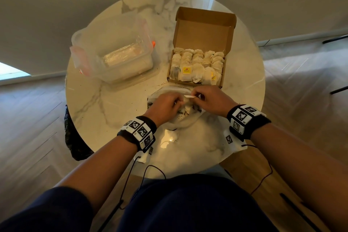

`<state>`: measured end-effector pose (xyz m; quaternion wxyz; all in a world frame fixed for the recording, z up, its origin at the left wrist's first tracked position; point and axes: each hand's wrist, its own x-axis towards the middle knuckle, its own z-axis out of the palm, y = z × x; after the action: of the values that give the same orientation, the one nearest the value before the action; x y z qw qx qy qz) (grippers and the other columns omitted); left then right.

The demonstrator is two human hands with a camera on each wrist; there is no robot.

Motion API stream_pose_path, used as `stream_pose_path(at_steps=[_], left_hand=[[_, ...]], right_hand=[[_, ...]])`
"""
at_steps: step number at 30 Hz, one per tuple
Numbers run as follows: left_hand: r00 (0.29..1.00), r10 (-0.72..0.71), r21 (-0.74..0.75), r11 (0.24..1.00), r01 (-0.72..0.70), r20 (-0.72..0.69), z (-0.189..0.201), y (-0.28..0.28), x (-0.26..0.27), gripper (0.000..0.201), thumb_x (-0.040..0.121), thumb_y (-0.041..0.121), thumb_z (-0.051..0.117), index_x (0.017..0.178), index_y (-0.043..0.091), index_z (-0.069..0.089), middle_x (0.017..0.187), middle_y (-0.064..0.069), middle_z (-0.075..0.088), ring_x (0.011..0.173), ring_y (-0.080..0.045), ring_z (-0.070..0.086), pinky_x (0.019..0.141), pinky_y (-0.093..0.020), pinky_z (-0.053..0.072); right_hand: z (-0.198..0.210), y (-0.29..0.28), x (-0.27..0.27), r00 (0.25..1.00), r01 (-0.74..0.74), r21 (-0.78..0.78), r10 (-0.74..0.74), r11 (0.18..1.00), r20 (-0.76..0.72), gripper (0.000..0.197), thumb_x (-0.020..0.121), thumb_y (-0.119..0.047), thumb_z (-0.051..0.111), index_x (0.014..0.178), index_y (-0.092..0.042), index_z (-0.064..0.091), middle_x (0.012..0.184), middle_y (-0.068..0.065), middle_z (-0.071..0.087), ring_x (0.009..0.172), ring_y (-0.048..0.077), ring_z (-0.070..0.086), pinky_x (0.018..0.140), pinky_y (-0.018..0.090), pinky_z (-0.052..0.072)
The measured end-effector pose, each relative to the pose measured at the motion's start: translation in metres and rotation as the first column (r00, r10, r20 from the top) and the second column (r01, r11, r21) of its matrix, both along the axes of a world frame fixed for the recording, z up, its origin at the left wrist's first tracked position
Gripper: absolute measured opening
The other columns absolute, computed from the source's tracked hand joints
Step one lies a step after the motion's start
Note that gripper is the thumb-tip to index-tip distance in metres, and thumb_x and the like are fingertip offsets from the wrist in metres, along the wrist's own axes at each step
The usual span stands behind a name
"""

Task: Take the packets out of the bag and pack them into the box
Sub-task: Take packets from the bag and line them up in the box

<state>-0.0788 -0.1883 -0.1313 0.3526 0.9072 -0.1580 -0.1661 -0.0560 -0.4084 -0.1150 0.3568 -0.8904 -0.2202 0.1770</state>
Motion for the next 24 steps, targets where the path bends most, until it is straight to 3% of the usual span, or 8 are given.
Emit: stream_pose_path(at_steps=[3,5,8,11,17,19,22,24], left_hand=[[0.99,0.034,0.136,0.991,-0.015,-0.136,-0.012,-0.008,0.0,0.015,0.095,0.022,0.057,0.092,0.015,0.07,0.088,0.002,0.07,0.079,-0.014,0.062,0.072,-0.033,0.051],[0.983,0.049,0.2,0.98,-0.013,-0.176,-0.019,-0.014,0.001,0.02,0.095,0.027,0.055,0.086,0.014,0.067,0.079,0.0,0.068,0.07,-0.017,0.059,0.062,-0.031,0.043],[0.977,0.052,0.181,0.983,-0.014,-0.206,-0.022,-0.025,0.003,0.03,0.096,0.028,0.054,0.074,0.01,0.063,0.067,-0.004,0.062,0.06,-0.019,0.054,0.055,-0.033,0.038],[0.974,0.06,0.157,0.987,-0.026,-0.218,-0.022,-0.032,0.007,0.036,0.097,0.031,0.053,0.072,0.007,0.061,0.066,-0.007,0.062,0.059,-0.021,0.054,0.051,-0.032,0.035],[0.989,0.038,0.101,0.995,-0.023,-0.14,-0.017,-0.026,0.009,0.018,0.093,0.025,0.053,0.079,0.019,0.062,0.068,0.004,0.061,0.061,-0.013,0.054,0.056,-0.032,0.041],[0.991,0.057,0.121,0.992,-0.043,-0.119,-0.013,-0.017,0.009,0.019,0.094,0.026,0.053,0.078,0.019,0.062,0.07,0.004,0.063,0.063,-0.012,0.056,0.059,-0.033,0.045],[0.994,0.053,0.18,0.983,-0.034,-0.101,-0.006,-0.005,0.01,0.018,0.096,0.025,0.053,0.083,0.016,0.063,0.076,0.003,0.062,0.068,-0.011,0.054,0.061,-0.026,0.04],[0.995,0.029,0.206,0.979,-0.009,-0.095,-0.004,-0.001,0.011,0.015,0.096,0.025,0.053,0.088,0.017,0.063,0.081,0.003,0.063,0.073,-0.013,0.055,0.065,-0.027,0.042]], right_hand=[[0.002,-0.006,0.0,0.994,0.092,-0.001,-0.092,0.996,-0.062,0.009,0.096,-0.028,0.063,0.094,-0.02,0.068,0.084,-0.01,0.065,0.069,0.003,0.057,0.064,0.02,0.043],[0.001,-0.009,0.0,0.992,0.098,-0.002,-0.098,0.995,-0.084,0.01,0.096,-0.028,0.063,0.094,-0.021,0.068,0.084,-0.011,0.065,0.07,0.003,0.057,0.062,0.017,0.041],[0.0,-0.012,0.001,0.992,0.096,-0.007,-0.096,0.995,-0.087,0.011,0.096,-0.029,0.063,0.095,-0.019,0.068,0.086,-0.008,0.066,0.073,0.007,0.059,0.064,0.019,0.043],[-0.001,-0.013,0.002,0.991,0.097,0.009,-0.096,0.995,-0.093,0.01,0.096,-0.028,0.064,0.095,-0.019,0.069,0.085,-0.009,0.066,0.072,0.004,0.057,0.064,0.017,0.041],[-0.002,-0.015,0.006,0.993,0.089,0.002,-0.089,0.996,-0.08,0.01,0.096,-0.031,0.063,0.095,-0.022,0.067,0.083,-0.014,0.063,0.073,0.003,0.058,0.065,0.016,0.042],[-0.003,-0.016,0.007,0.994,0.074,-0.002,-0.074,0.997,-0.079,0.01,0.096,-0.032,0.062,0.095,-0.023,0.066,0.084,-0.013,0.063,0.074,0.004,0.059,0.066,0.018,0.043],[-0.003,-0.015,0.008,0.996,0.055,-0.01,-0.056,0.998,-0.073,0.008,0.097,-0.032,0.062,0.096,-0.024,0.065,0.084,-0.011,0.063,0.075,0.006,0.059,0.066,0.02,0.043],[-0.003,-0.013,0.007,0.997,0.05,-0.008,-0.051,0.999,-0.063,0.008,0.097,-0.031,0.062,0.096,-0.024,0.065,0.083,-0.011,0.063,0.074,0.007,0.059,0.066,0.021,0.044]])
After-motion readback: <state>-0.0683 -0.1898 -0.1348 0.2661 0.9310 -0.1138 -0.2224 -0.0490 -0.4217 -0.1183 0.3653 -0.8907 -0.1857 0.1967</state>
